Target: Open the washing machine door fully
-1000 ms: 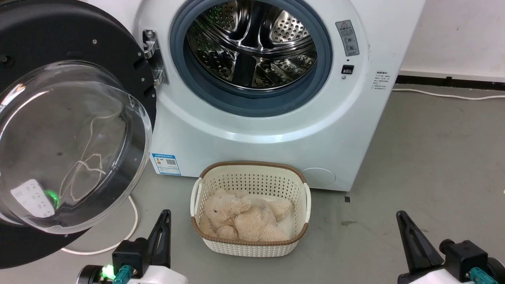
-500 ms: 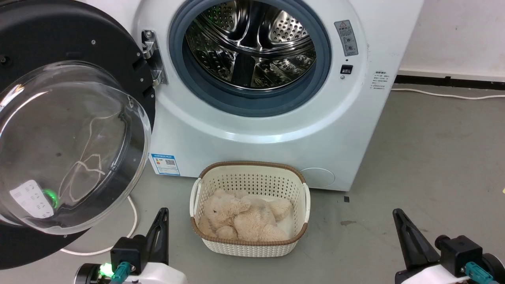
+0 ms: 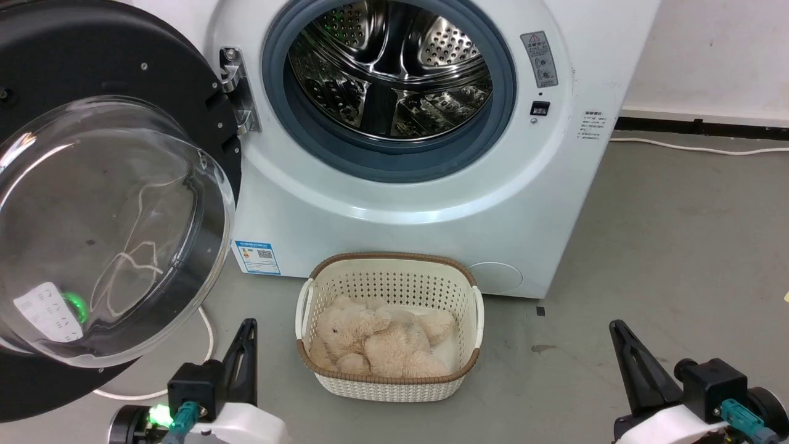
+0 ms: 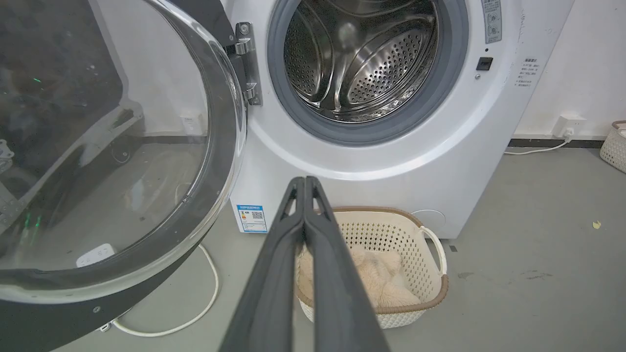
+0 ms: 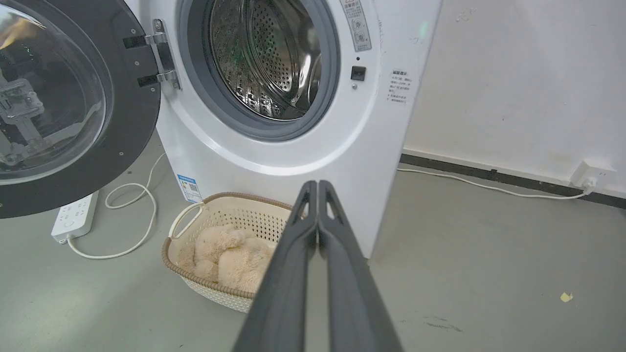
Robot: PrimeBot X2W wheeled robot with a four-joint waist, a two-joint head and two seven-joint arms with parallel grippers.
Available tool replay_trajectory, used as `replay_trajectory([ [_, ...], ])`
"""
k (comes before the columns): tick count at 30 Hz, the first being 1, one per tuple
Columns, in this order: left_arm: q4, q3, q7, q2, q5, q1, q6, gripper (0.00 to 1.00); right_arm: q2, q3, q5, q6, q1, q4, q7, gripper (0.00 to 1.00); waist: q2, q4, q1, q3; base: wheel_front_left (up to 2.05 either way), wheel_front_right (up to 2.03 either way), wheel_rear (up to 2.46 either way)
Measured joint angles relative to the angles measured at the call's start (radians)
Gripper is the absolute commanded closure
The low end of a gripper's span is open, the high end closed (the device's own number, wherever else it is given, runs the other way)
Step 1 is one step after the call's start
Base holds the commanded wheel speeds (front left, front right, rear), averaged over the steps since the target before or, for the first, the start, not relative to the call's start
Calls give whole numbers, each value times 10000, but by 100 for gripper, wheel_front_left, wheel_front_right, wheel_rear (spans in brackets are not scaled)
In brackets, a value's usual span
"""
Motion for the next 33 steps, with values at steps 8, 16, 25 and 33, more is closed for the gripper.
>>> replay_trajectory([
  [8,-54,173,176,-117,151,-40,-107,100,0,38,-75,0,-11,-13,144,100,0,-16,0,-2,0,0,0],
  [16,-128,456,412,-268,393,-58,-255,100,0,107,-104,0,-203,-48,407,100,0,-39,0,-3,0,0,0],
  [25,-190,662,552,-345,598,-63,-414,100,0,148,-115,0,-239,-58,570,100,0,-57,0,-5,0,0,0],
  [33,-240,819,704,-499,748,-77,-506,100,0,201,-178,0,-349,-73,742,100,0,-72,0,-6,0,0,0],
])
